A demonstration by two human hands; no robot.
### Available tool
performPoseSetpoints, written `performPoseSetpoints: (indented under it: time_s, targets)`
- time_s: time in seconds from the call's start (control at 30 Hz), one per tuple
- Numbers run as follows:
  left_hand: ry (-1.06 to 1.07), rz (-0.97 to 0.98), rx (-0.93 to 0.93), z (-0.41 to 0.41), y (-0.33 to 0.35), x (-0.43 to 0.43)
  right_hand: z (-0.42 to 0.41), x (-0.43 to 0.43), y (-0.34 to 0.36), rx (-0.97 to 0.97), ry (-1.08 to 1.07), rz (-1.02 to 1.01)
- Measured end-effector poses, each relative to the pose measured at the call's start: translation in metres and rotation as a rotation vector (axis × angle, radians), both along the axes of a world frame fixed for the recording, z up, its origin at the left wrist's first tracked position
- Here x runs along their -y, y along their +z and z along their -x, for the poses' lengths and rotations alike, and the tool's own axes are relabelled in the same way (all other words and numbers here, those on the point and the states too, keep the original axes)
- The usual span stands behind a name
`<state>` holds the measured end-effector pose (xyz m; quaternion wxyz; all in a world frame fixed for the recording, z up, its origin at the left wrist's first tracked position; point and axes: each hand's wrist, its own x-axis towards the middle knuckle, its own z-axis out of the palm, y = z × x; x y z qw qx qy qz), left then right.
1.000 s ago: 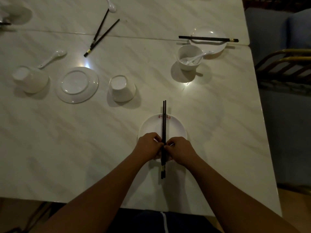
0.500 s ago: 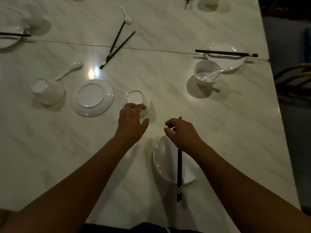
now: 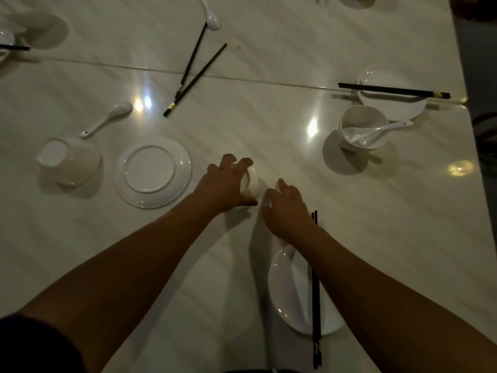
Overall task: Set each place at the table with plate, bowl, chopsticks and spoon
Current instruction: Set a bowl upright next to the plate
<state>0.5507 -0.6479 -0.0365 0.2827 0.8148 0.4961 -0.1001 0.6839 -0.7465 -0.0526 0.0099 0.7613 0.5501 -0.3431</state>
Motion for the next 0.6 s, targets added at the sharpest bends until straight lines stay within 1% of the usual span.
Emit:
performPoseSetpoints:
  time_s: [0.07,0.1,0.13,0.17,0.23,0.27,0.3,0.33,0.37,0.4,0.43,0.5,0.53,0.6]
  targets:
    - [0.055,0.041,0.111,0.007,0.003,-0.002,0.001,-0.003,-0.001,-0.044,-0.085,-0.124]
    - [0.127,0.085,0.201,0.011,0.007,-0.003,0.002,-0.005,0.001,-0.11,-0.173,-0.206]
    - [0.216,0.153,0.307,0.016,0.012,-0.005,0.002,-0.007,0.005,-0.222,-0.295,-0.262]
    - [0.318,0.262,0.433,0.022,0.018,-0.005,0.001,-0.009,0.011,-0.385,-0.44,-0.274]
    - [0.528,0.596,0.722,0.036,0.032,0.001,0.003,-0.013,0.026,-0.83,-0.744,-0.17]
    - [0.628,0.771,0.854,0.044,0.036,0.007,0.003,-0.013,0.031,-1.03,-0.841,-0.084]
    - [0.715,0.918,0.944,0.051,0.04,0.014,0.005,-0.011,0.036,-1.166,-0.87,-0.003]
    - [0.791,1.03,0.987,0.055,0.041,0.022,0.01,-0.008,0.04,-1.255,-0.862,0.058]
    - [0.849,1.094,0.986,0.058,0.042,0.03,0.015,-0.005,0.042,-1.309,-0.856,0.096]
    - [0.896,1.094,0.94,0.058,0.04,0.036,0.022,-0.001,0.045,-1.324,-0.861,0.108]
    - [0.936,1.04,0.863,0.055,0.042,0.041,0.029,0.004,0.046,-1.299,-0.875,0.099]
    - [0.997,0.866,0.697,0.052,0.039,0.047,0.039,0.016,0.049,-1.202,-0.91,0.047]
    - [1.006,0.775,0.65,0.052,0.035,0.05,0.042,0.024,0.049,-1.155,-0.934,0.025]
    - [0.906,0.593,0.616,0.053,0.025,0.056,0.045,0.038,0.045,-1.083,-0.954,-0.014]
